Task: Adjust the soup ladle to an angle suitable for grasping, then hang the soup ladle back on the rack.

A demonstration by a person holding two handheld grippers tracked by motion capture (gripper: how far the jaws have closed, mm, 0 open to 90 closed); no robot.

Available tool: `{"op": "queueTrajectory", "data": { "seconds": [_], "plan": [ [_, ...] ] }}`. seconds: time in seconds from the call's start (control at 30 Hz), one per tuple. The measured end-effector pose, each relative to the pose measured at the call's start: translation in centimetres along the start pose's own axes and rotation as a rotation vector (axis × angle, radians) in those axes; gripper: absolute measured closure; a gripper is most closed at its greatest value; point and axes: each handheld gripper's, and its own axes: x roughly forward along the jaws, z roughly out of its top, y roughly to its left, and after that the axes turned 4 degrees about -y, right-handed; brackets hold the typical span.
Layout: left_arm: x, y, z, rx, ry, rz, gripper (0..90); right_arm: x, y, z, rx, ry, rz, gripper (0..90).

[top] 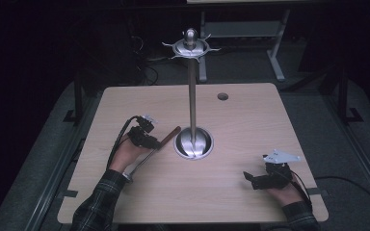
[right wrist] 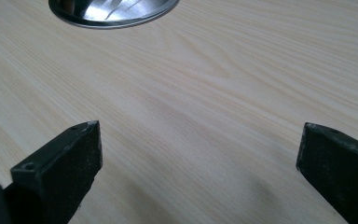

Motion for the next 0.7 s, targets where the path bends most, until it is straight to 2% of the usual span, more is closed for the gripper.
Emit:
{"op": "queueTrajectory", "data": {
  "seconds": [0.07, 0.1, 0.23, 0.3, 0.4, 0.43, 0.47, 0.5, 0.57, 0.67, 0.7],
  "plan": [
    [0.1, 0.0, -0.1, 0.010, 0.009, 0.013, 55.2, 0.0, 0.0, 0.0, -0.003, -0.001, 0.000, 0.0],
    [0.2, -0.1, -0.2, 0.003, 0.005, 0.012, 54.0, 0.0, 0.0, 0.0, -0.002, -0.002, 0.000, 0.0],
    [0.4, -0.2, -0.4, 0.016, 0.022, 0.015, 51.4, 0.0, -0.1, 0.0, 0.001, -0.001, 0.000, 0.0],
    [0.5, -0.2, -0.4, 0.030, 0.035, 0.025, 51.4, 0.0, -0.1, 0.0, 0.001, 0.002, -0.001, 0.0],
    [0.7, -0.4, -0.5, 0.017, 0.014, 0.039, 51.4, 0.0, 0.0, 0.0, 0.002, 0.003, -0.002, 0.0],
    [0.7, -0.3, -0.5, 0.032, 0.030, 0.039, 51.4, 0.0, 0.0, 0.0, 0.002, 0.003, -0.003, 0.0],
    [0.8, -0.4, -0.5, 0.021, 0.024, 0.036, 51.5, 0.0, -0.1, 0.0, 0.002, 0.003, -0.003, 0.0],
    [0.9, -0.4, -0.6, 0.034, 0.033, 0.039, 52.0, 0.0, -0.1, 0.0, 0.002, 0.004, -0.004, 0.0],
    [1.1, -0.5, -0.7, 0.023, 0.027, 0.040, 53.3, 0.0, -0.1, 0.0, 0.004, 0.001, -0.005, 0.0],
    [1.3, -0.3, -0.8, 0.029, 0.045, 0.034, 55.2, 0.0, -0.1, 0.0, 0.002, 0.003, -0.006, 0.0],
    [1.5, -0.3, -1.0, 0.014, 0.040, 0.038, 56.0, 0.0, -0.1, 0.0, -0.003, 0.002, -0.006, 0.0]
  ]
}}
